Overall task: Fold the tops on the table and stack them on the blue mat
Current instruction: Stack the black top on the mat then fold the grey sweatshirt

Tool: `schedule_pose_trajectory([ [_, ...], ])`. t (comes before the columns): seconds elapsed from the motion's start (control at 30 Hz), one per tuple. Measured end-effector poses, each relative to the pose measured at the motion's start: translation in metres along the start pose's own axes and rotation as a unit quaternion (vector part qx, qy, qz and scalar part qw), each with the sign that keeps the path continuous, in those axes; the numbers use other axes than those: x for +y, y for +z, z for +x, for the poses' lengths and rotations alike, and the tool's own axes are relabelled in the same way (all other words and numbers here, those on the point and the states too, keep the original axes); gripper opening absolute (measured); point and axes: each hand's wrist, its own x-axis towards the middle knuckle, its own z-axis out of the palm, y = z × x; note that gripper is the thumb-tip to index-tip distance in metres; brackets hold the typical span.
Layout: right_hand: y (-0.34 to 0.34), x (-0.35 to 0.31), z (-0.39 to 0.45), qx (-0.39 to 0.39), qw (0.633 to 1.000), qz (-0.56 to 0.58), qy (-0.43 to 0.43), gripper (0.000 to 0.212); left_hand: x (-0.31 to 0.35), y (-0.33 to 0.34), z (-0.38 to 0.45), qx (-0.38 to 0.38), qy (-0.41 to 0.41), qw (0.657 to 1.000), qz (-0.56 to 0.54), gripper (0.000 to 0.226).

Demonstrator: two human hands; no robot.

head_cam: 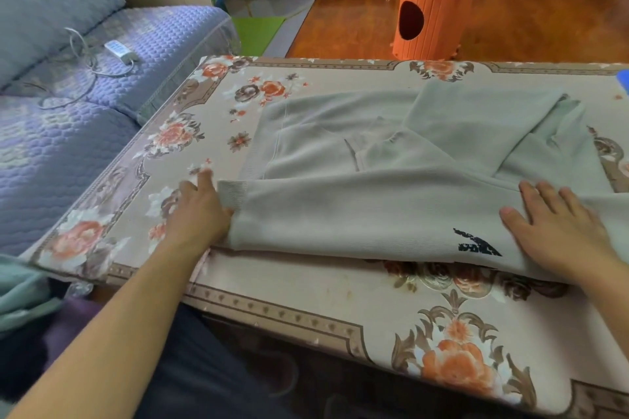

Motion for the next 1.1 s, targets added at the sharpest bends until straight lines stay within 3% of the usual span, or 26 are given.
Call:
schedule_pose_trajectory([
  [0.07, -0.001, 0.0, 0.0, -0.005, 1.0, -0.001, 0.002, 0.072, 0.018, -0.009, 0.002, 0.057, 0.03, 0.996, 0.066, 0.079],
  [0.13, -0.001, 0.0, -0.001, -0.007, 1.0, -0.006, 0.004, 0.071, 0.044, -0.003, -0.006, 0.086, 0.155, 0.98, 0.092, 0.069],
  [0.2, -0.003, 0.001, -0.001, -0.019, 1.0, -0.015, 0.007, 0.071, 0.067, 0.022, -0.027, 0.016, 0.295, 0.948, 0.117, 0.062],
  [0.23, -0.005, 0.0, -0.001, -0.028, 0.999, -0.021, 0.012, 0.07, 0.072, 0.037, -0.037, -0.041, 0.317, 0.94, 0.122, 0.062],
  [0.27, -0.009, -0.002, -0.001, -0.034, 0.999, -0.03, 0.021, 0.068, 0.072, 0.048, -0.043, -0.077, 0.319, 0.937, 0.122, 0.063],
  [0.33, -0.017, -0.015, -0.004, -0.019, 0.998, -0.046, 0.028, 0.064, 0.068, 0.059, -0.045, -0.081, 0.314, 0.939, 0.115, 0.065],
  [0.47, -0.015, -0.038, -0.018, 0.038, 0.993, -0.039, -0.106, 0.063, 0.059, 0.057, -0.034, -0.069, 0.298, 0.942, 0.138, 0.067],
  [0.63, -0.01, 0.042, -0.006, -0.013, 1.0, -0.009, 0.013, 0.071, 0.028, 0.046, -0.013, -0.089, 0.245, 0.955, 0.144, 0.076],
  [0.73, -0.014, 0.058, 0.0, -0.041, 0.999, -0.025, 0.017, 0.071, 0.03, 0.043, -0.009, -0.119, 0.237, 0.953, 0.149, 0.079],
  [0.8, -0.018, 0.053, 0.003, -0.067, 0.996, -0.049, 0.025, 0.071, 0.042, 0.037, -0.007, -0.123, 0.214, 0.955, 0.165, 0.072],
  [0.9, -0.043, 0.029, 0.018, -0.08, 0.993, -0.084, 0.024, 0.069, 0.085, 0.033, -0.011, -0.037, 0.223, 0.962, 0.153, 0.055],
  [0.97, -0.064, 0.005, 0.035, -0.021, 0.998, -0.062, -0.026, 0.066, 0.122, 0.036, -0.009, -0.003, 0.269, 0.958, 0.097, 0.055],
  [1.03, -0.081, -0.017, 0.063, 0.048, 0.994, -0.027, -0.09, 0.059, 0.155, 0.039, 0.009, -0.019, 0.305, 0.951, 0.042, 0.058],
  [1.1, -0.09, -0.033, 0.102, 0.058, 0.991, -0.009, -0.124, 0.055, 0.178, 0.04, 0.046, -0.029, 0.318, 0.948, 0.018, 0.058],
])
